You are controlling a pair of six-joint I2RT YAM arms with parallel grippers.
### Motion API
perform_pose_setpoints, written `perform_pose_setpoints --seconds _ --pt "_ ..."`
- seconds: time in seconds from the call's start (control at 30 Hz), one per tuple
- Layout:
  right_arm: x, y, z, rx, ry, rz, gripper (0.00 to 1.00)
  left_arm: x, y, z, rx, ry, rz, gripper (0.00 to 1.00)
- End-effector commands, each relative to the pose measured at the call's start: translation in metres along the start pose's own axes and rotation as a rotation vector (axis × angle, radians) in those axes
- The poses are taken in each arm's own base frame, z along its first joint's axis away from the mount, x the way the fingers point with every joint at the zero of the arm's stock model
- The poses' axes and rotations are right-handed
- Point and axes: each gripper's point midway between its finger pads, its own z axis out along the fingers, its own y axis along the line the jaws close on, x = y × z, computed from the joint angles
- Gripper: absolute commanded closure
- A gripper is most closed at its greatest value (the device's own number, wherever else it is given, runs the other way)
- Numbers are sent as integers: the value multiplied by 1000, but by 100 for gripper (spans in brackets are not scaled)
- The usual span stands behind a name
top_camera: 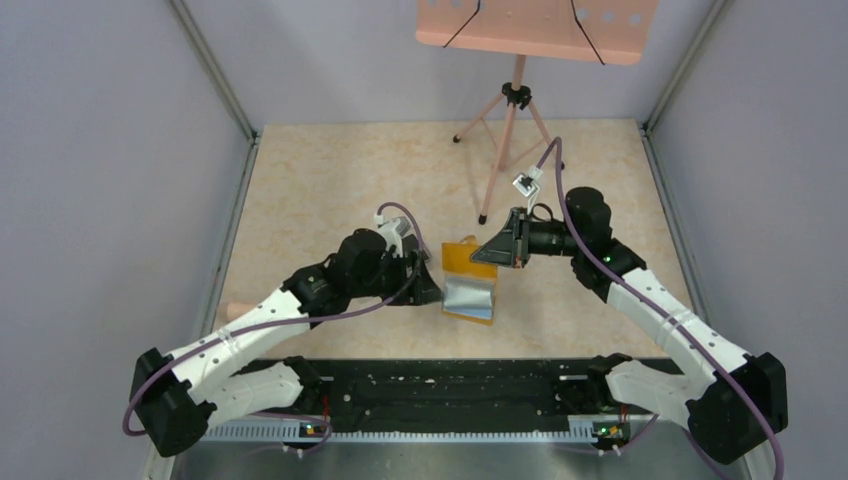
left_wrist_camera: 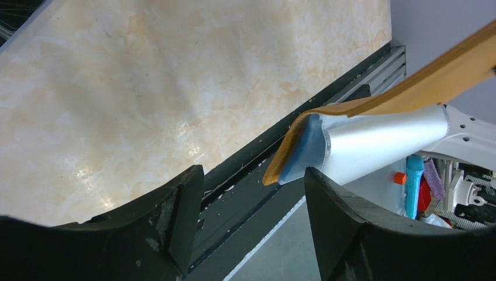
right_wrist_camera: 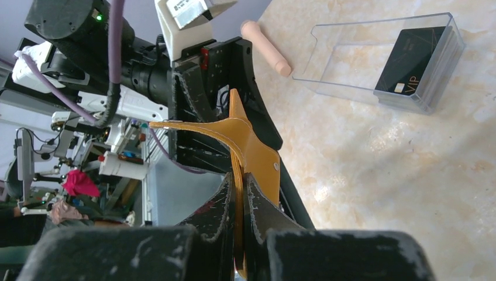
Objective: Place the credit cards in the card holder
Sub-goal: Open the card holder.
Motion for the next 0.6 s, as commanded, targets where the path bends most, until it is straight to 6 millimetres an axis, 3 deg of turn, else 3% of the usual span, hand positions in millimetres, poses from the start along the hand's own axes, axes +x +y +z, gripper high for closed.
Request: perform_pose_setpoints --seconds 0.0,0.23,0.57 --pt "-5 6 -4 -12 -25 -47 100 -30 -35 -19 101 -108 58 31" --pt "2 10 -4 -56 -3 -45 100 -45 -45 -31 157 -217 73 31" --pt "8 24 -7 -129 1 22 100 -54 -43 -16 147 -239 60 31"
